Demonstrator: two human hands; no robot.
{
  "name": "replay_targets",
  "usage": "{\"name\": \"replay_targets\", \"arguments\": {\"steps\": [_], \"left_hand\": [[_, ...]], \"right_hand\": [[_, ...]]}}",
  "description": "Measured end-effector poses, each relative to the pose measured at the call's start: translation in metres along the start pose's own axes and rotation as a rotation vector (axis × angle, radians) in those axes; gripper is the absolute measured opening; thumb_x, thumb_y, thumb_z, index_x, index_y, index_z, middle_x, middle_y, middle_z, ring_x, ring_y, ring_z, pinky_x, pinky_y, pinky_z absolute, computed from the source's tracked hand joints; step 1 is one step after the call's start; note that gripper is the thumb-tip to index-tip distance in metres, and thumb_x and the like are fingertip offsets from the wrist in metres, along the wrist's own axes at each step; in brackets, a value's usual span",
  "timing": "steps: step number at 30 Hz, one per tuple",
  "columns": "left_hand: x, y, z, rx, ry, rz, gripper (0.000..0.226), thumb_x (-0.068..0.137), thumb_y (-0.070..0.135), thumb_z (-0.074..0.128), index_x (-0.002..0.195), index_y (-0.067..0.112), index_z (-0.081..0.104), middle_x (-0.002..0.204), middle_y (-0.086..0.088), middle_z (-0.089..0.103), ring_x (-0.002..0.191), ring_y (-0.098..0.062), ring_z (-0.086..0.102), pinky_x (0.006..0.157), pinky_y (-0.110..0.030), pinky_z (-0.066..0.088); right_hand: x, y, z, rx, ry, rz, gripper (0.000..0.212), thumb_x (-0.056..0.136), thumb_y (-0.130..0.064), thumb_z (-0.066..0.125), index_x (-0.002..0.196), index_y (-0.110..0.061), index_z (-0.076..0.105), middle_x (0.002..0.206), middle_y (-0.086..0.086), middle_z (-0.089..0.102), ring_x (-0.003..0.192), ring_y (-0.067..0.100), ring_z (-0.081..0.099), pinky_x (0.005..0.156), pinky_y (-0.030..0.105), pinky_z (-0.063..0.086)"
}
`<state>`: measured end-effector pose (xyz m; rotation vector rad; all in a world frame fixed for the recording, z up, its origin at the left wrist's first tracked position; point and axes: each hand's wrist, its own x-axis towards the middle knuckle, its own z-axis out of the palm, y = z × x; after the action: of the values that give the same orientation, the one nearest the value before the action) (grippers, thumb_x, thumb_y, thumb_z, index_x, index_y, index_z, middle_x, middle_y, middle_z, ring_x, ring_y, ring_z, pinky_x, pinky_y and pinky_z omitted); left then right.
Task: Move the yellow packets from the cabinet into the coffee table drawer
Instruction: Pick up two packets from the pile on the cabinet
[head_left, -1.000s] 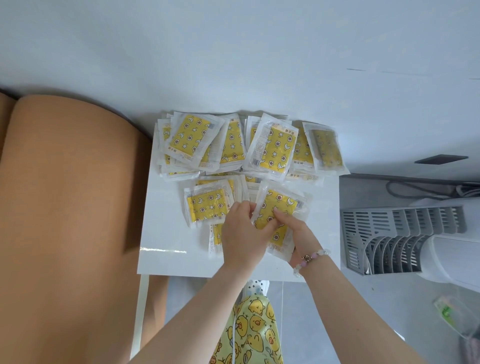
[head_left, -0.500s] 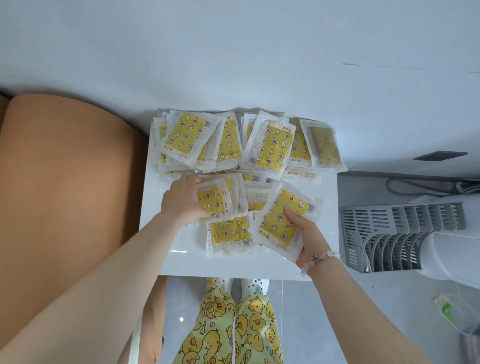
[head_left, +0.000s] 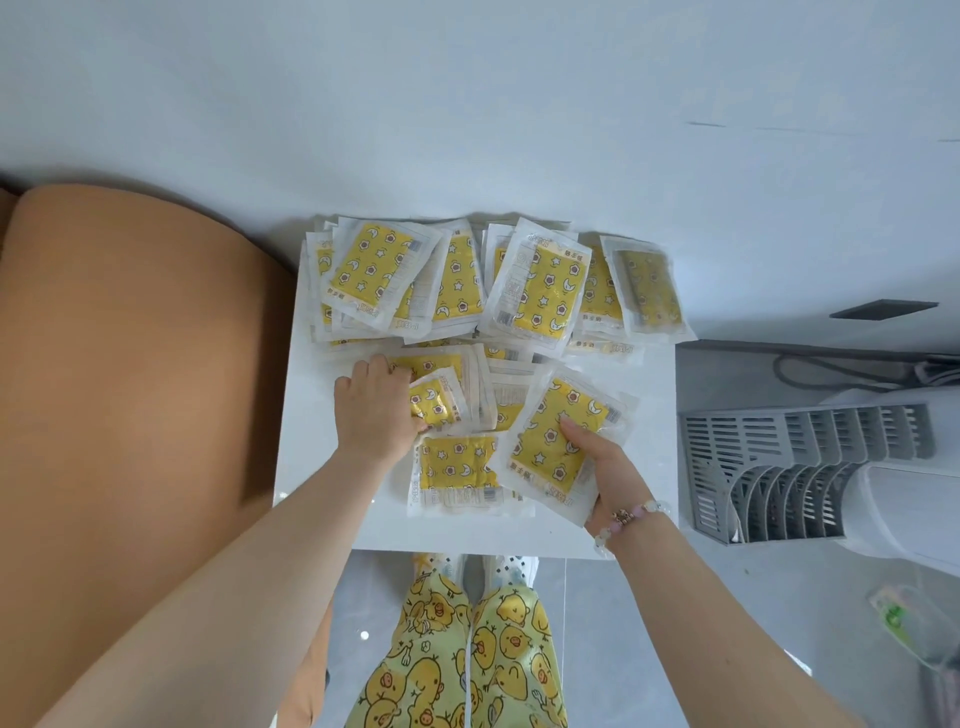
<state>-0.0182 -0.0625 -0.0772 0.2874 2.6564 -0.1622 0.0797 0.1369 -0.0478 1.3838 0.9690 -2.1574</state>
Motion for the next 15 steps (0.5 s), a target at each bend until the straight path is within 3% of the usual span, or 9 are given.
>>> {"name": "replay_targets", "arguments": {"steps": [3, 8, 11, 13, 15], "left_hand": [[-0.005, 0.0, -0.012, -0.207, -0.007, -0.024, 0.048, 0.08, 0.046, 0.068, 0.118, 0.018, 0.057, 0.112, -0.003, 0.058, 0.106, -0.023, 0.054, 0.083, -0.032, 0.04], [-0.021, 0.01, -0.053, -0.911, 0.074, -0.178, 0.037, 0.082, 0.031, 0.071, 0.113, 0.017, 0.055, 0.095, 0.002, 0.064, 0.085, -0.017, 0.06, 0.067, -0.025, 0.043], [-0.029, 0.018, -0.078, -1.459, -0.051, -0.275, 0.028, 0.079, 0.024, 0.075, 0.102, 0.022, 0.06, 0.091, 0.008, 0.068, 0.079, -0.008, 0.066, 0.066, -0.023, 0.052], [-0.037, 0.026, -0.086, -1.581, -0.158, -0.201, 0.022, 0.078, 0.022, 0.074, 0.095, 0.028, 0.062, 0.088, 0.01, 0.071, 0.078, -0.007, 0.069, 0.067, -0.025, 0.055], [-0.044, 0.039, -0.085, -1.54, -0.238, -0.088, 0.02, 0.077, 0.02, 0.075, 0.09, 0.029, 0.063, 0.082, 0.013, 0.072, 0.075, -0.004, 0.07, 0.067, -0.023, 0.057]], "right_hand": [[0.0, -0.002, 0.003, -0.009, -0.006, -0.005, 0.015, 0.085, -0.02, 0.065, 0.098, -0.015, 0.069, 0.095, 0.01, 0.073, 0.078, 0.024, 0.071, 0.07, 0.041, 0.059], [0.0, -0.006, 0.001, -0.032, 0.012, -0.02, 0.016, 0.086, -0.02, 0.065, 0.101, -0.015, 0.069, 0.104, 0.012, 0.071, 0.098, 0.03, 0.067, 0.083, 0.044, 0.054], [0.0, -0.005, 0.004, -0.022, -0.001, -0.013, 0.019, 0.086, -0.02, 0.064, 0.103, -0.014, 0.069, 0.107, 0.013, 0.071, 0.1, 0.031, 0.066, 0.086, 0.045, 0.053], [-0.001, -0.006, 0.006, -0.015, -0.022, -0.003, 0.021, 0.085, -0.02, 0.064, 0.105, -0.012, 0.069, 0.108, 0.014, 0.07, 0.102, 0.032, 0.066, 0.089, 0.047, 0.052], [-0.001, -0.007, 0.007, -0.004, -0.047, -0.001, 0.027, 0.082, -0.019, 0.066, 0.108, -0.011, 0.069, 0.109, 0.015, 0.069, 0.103, 0.034, 0.065, 0.09, 0.048, 0.051]]}}
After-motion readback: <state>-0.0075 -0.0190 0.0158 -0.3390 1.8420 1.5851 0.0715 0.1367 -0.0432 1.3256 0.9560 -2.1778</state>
